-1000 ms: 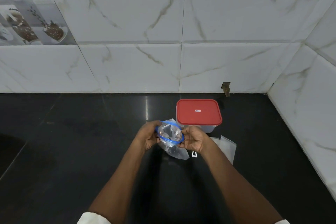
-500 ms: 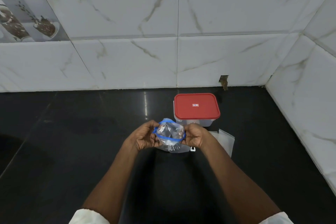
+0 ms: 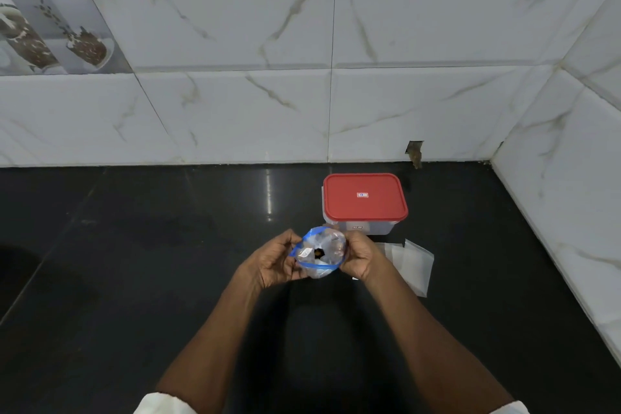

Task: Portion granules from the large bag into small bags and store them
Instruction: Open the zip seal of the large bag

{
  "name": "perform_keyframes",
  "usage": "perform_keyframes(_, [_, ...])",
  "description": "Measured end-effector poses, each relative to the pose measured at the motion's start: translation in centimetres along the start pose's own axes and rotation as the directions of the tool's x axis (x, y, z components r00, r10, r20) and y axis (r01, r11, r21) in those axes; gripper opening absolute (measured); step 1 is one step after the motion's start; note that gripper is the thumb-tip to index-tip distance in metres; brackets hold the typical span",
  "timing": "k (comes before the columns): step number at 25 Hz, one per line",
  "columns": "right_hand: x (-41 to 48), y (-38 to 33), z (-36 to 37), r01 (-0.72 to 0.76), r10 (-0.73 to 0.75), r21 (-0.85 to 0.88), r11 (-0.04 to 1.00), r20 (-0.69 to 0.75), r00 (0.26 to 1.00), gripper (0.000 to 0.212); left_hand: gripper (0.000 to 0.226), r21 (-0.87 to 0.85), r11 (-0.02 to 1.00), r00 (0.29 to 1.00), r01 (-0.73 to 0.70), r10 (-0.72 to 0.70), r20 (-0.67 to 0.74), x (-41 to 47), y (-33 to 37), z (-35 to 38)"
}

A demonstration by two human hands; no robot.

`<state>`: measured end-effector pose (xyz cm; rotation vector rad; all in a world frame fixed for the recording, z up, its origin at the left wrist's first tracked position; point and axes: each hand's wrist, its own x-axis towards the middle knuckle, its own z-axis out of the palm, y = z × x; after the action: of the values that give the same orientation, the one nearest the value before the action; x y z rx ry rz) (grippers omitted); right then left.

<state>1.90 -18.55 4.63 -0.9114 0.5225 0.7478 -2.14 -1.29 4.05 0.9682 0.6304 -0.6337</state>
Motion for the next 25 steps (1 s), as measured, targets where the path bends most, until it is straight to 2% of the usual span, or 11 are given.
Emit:
perform_keyframes(3, [-0.6,-0.1,0.1,-0.045,0.045,-0.037,0.998,-0.001,0.999,0.017,0.018,-0.048,0.999,0.999,-0.009,0.008,-0.036,0.0,0.0,-0.1])
perform_keyframes(6, [-0.1,-0.7,-0.1,-0.11,0.1,-0.064,0.992,-0.137,0.985,0.018,0.023,-0.14,0.99,1.0,0.02,-0.023,-0.016,-0.2,0.1,-0.8])
perform_keyframes(8, [-0.2,-0.6,-0.1,-0.123,0.107,-0.089,0.988,-0.168,0.98,0.019,0.021,-0.093,0.996,0.999,0.002,-0.005,-0.036,-0.4,-0.2,-0.7])
perform_keyframes(11, [-0.5,-0.2,-0.5,-0.056,0.043,-0.115,0.992,-0.115,0.992,0.027,0.024,0.041,0.995,0.987,-0.092,0.097,-0.131,-0.3,-0.1,-0.7])
perform_keyframes(13, [-0.9,-0.4,-0.7,-0.022,0.019,-0.058,0.998,-0.051,0.998,0.031,0.028,-0.022,0.993,0.988,-0.12,0.117,-0.097,-0.5,-0.2,-0.9])
perform_keyframes(16, [-0.8,-0.5,-0.9,0.026,-0.026,-0.027,0.999,-0.022,0.999,0.022,0.025,-0.082,0.989,0.991,-0.124,0.121,-0.049,-0.9,-0.1,-1.1])
perform_keyframes(20, [-1.0,-0.8,-1.8,0.036,-0.052,-0.199,0.979,-0.076,0.996,0.023,0.019,0.062,0.995,0.989,-0.073,0.08,-0.127,-1.7,0.1,-1.4])
perform_keyframes(22, [-1.2,-0.9,-2.0,0.051,-0.072,-0.221,0.974,-0.088,0.994,0.031,0.017,-0.012,0.999,0.987,-0.046,0.043,-0.158,-2.3,0.1,-1.4])
perform_keyframes(24, [-1.3,-0.7,-1.7,0.068,-0.088,-0.243,0.968,-0.073,0.993,0.04,0.018,-0.141,0.988,0.979,-0.069,0.039,-0.202,-2.8,-0.2,-0.6])
perform_keyframes(25, [-1.2,-0.6,-1.7,0.079,-0.1,-0.259,0.963,-0.069,0.993,0.042,0.017,-0.148,0.985,0.971,-0.089,0.052,-0.235,-3.0,-0.6,0.2])
